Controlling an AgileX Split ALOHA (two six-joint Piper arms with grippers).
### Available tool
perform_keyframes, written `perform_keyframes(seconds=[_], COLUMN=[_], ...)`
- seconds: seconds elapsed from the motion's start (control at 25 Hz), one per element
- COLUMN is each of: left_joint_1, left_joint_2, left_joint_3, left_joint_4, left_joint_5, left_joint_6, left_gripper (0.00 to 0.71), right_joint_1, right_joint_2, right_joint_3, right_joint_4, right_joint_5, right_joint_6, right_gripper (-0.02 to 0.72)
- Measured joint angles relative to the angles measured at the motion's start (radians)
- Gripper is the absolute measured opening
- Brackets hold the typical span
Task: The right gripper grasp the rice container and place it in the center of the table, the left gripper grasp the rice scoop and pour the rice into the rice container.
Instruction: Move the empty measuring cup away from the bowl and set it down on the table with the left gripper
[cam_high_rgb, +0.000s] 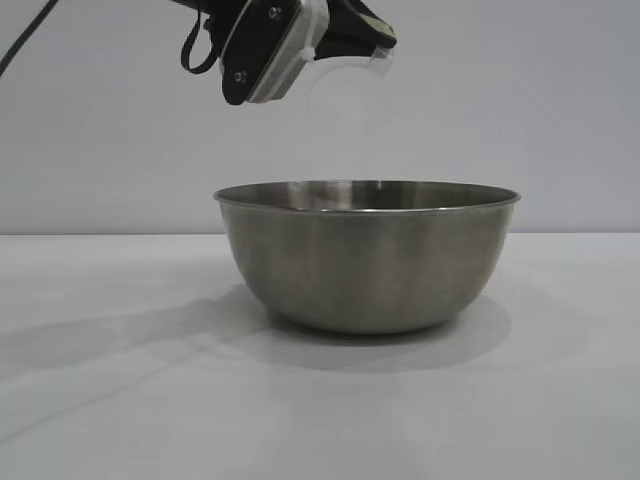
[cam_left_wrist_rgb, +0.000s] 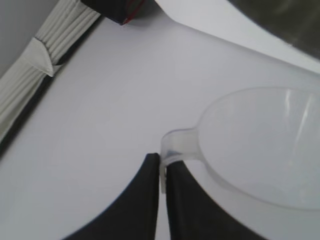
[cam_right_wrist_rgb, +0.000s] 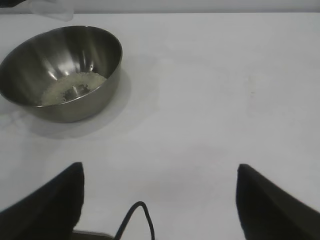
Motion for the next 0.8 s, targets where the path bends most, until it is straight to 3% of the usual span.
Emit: perform_keyframes(seconds=[0.28,0.48,0.8], left_joint_1=[0.000,0.000,0.000], left_joint_2=[0.000,0.000,0.000], left_joint_3=[0.000,0.000,0.000], left_joint_4=[-0.129,-0.192,-0.452], left_joint_5=[-0.002,-0.012,-0.058], left_joint_6=[-0.151,-0.388,-0.736], left_gripper=[0.000,0.000,0.000], right_joint_1=[0.000,0.000,0.000], right_joint_2=[0.000,0.000,0.000], right_joint_3=[0.000,0.000,0.000], right_joint_4=[0.000,0.000,0.000], right_joint_5=[0.000,0.000,0.000], right_joint_6=[0.000,0.000,0.000], right_gripper=[0.568,0.568,0.568])
